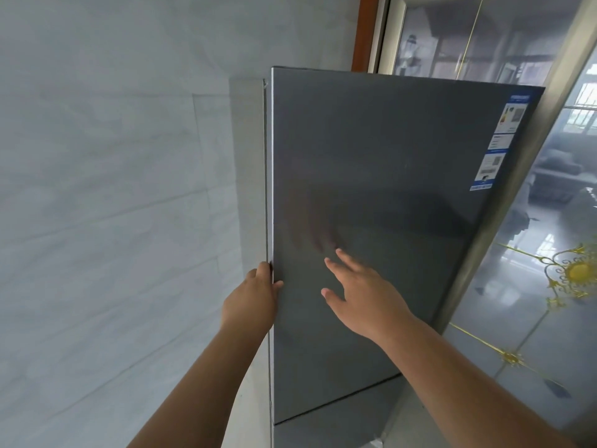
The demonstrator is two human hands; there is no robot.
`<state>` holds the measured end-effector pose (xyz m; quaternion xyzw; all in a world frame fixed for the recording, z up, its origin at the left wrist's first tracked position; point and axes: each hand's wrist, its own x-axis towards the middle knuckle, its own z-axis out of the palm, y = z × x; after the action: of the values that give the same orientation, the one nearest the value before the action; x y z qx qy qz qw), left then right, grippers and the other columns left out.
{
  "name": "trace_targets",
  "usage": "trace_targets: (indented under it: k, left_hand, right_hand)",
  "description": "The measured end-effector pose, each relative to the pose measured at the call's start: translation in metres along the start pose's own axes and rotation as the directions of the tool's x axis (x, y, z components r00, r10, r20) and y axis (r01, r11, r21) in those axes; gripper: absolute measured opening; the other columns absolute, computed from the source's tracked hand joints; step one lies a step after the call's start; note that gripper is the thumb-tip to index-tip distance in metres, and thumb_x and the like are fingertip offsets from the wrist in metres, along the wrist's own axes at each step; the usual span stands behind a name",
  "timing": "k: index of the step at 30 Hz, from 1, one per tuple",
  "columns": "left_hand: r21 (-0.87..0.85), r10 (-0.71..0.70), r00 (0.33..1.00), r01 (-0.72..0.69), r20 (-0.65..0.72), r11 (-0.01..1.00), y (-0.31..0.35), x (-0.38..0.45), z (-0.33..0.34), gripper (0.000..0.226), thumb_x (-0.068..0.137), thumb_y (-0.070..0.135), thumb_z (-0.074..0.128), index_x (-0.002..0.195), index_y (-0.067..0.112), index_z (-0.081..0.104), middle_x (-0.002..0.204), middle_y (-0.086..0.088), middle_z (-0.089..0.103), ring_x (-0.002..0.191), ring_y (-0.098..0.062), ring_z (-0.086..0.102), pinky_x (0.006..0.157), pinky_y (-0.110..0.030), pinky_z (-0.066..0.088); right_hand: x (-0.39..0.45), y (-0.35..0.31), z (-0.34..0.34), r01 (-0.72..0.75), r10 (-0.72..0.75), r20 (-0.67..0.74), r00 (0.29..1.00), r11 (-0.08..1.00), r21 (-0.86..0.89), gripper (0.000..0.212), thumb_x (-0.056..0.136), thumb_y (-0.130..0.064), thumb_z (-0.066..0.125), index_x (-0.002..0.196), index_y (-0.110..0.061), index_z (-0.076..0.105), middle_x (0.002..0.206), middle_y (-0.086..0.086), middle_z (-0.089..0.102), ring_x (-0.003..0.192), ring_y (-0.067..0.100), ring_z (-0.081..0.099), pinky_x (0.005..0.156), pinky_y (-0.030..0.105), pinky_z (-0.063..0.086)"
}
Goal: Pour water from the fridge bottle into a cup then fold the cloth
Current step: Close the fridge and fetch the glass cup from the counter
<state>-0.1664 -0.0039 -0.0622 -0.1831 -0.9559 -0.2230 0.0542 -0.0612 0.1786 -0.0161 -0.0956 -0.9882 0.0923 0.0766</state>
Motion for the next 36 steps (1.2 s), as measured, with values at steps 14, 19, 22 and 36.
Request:
trace_targets:
  k: [14, 19, 22, 36]
  left_hand:
    - [-0.249, 0.065, 0.987, -0.100, -0.145, 0.963, 0.013, -0.043, 0.022, 0.029, 0.099, 0.029, 0.060, 0.121, 0.019, 0.044, 0.116, -0.004, 0.059, 0.092, -0.032, 0.067, 0.075, -0.044, 0.056]
    - [-0.187, 0.258, 0.956, -0.231, 0.138, 0.955, 0.045, -0.054, 0.046, 0.041, 0.104, 0.039, 0.052, 0.144, 0.029, 0.049, 0.144, -0.004, 0.055, 0.129, -0.034, 0.057, 0.104, -0.051, 0.050]
    - [-0.176, 0.362, 0.893, -0.325, 0.266, 0.929, 0.073, -0.056, 0.070, 0.040, 0.105, 0.039, 0.051, 0.144, 0.030, 0.054, 0.149, 0.001, 0.052, 0.132, -0.032, 0.053, 0.107, -0.051, 0.045]
    - [-0.439, 0.818, 0.256, -0.740, 0.516, 0.509, 0.316, -0.187, 0.204, 0.036, 0.106, 0.043, 0.048, 0.136, 0.029, 0.061, 0.144, 0.004, 0.057, 0.136, -0.022, 0.052, 0.113, -0.041, 0.041]
  right_hand:
    - [-0.036, 0.011, 0.001, -0.133, 0.133, -0.010, 0.991, 0.989, 0.061, 0.063, 0.105, -0.054, 0.044, 0.164, -0.037, 0.027, 0.173, -0.013, 0.021, 0.156, 0.017, 0.029, 0.120, 0.041, 0.035]
    - [-0.084, 0.052, 0.017, -0.291, 0.296, -0.037, 0.955, 0.952, 0.091, 0.047, 0.105, -0.053, 0.045, 0.146, -0.033, 0.057, 0.165, -0.011, 0.039, 0.152, 0.014, 0.035, 0.121, 0.039, 0.034]
    - [-0.123, 0.085, 0.023, -0.404, 0.410, -0.054, 0.910, 0.910, 0.094, 0.037, 0.105, -0.045, 0.048, 0.126, -0.027, 0.072, 0.158, -0.007, 0.051, 0.146, 0.015, 0.045, 0.118, 0.037, 0.037]
    - [-0.418, 0.220, 0.027, -0.927, 0.952, -0.028, 0.306, 0.305, 0.220, 0.022, 0.103, -0.040, 0.057, 0.116, -0.029, 0.071, 0.138, -0.013, 0.063, 0.123, 0.016, 0.061, 0.099, 0.033, 0.045]
